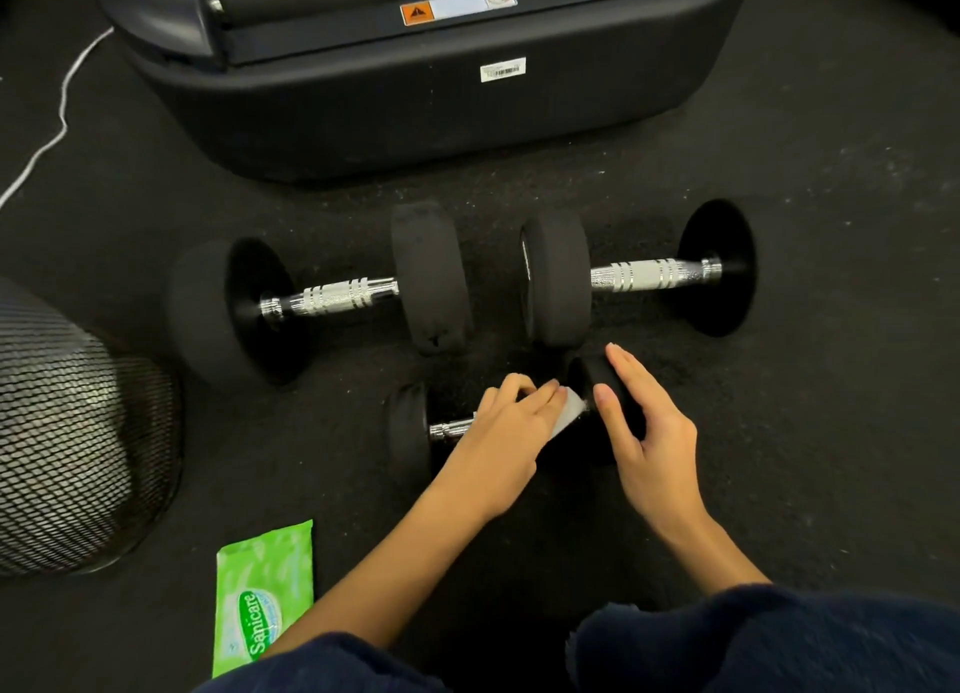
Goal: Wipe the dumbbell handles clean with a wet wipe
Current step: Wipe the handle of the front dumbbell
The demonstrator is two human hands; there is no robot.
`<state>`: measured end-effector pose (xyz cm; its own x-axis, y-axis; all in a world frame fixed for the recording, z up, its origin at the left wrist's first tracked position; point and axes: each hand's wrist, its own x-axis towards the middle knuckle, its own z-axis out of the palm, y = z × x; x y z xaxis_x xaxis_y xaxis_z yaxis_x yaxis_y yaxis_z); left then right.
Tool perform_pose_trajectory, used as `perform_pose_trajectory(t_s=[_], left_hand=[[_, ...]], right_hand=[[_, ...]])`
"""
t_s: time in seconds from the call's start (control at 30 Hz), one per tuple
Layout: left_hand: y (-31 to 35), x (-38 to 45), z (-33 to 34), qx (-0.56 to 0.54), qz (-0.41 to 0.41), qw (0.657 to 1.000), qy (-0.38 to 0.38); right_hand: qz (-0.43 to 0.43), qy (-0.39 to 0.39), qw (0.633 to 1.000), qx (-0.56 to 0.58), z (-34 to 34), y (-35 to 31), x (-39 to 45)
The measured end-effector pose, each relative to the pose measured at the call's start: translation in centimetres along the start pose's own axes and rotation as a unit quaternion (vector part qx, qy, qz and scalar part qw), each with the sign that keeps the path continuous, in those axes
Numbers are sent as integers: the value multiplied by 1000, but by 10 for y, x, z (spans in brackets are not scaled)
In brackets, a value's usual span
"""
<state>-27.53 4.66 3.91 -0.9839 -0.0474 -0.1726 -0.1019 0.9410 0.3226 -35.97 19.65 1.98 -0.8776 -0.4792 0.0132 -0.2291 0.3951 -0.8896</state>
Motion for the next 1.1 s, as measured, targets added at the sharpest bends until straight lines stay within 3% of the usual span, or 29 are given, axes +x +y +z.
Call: perform_pose_trajectory(t_s=[0.17,0.27,0.63,0.87,1.1], left_hand=[[-2,2,26,129,39,990,45],[5,1,40,168,13,983,69],[3,11,42,136,-109,974,144],[6,12,53,195,-47,970,134],[13,18,58,159,-91,962,205]], right_hand=[[-10,12,1000,0,3,2,-1],[-15,18,1000,2,4,4,0],[-18,17,1000,8,5,6,0],[-23,27,999,7,7,8,-2],[-23,22,999,-4,6,8,0]])
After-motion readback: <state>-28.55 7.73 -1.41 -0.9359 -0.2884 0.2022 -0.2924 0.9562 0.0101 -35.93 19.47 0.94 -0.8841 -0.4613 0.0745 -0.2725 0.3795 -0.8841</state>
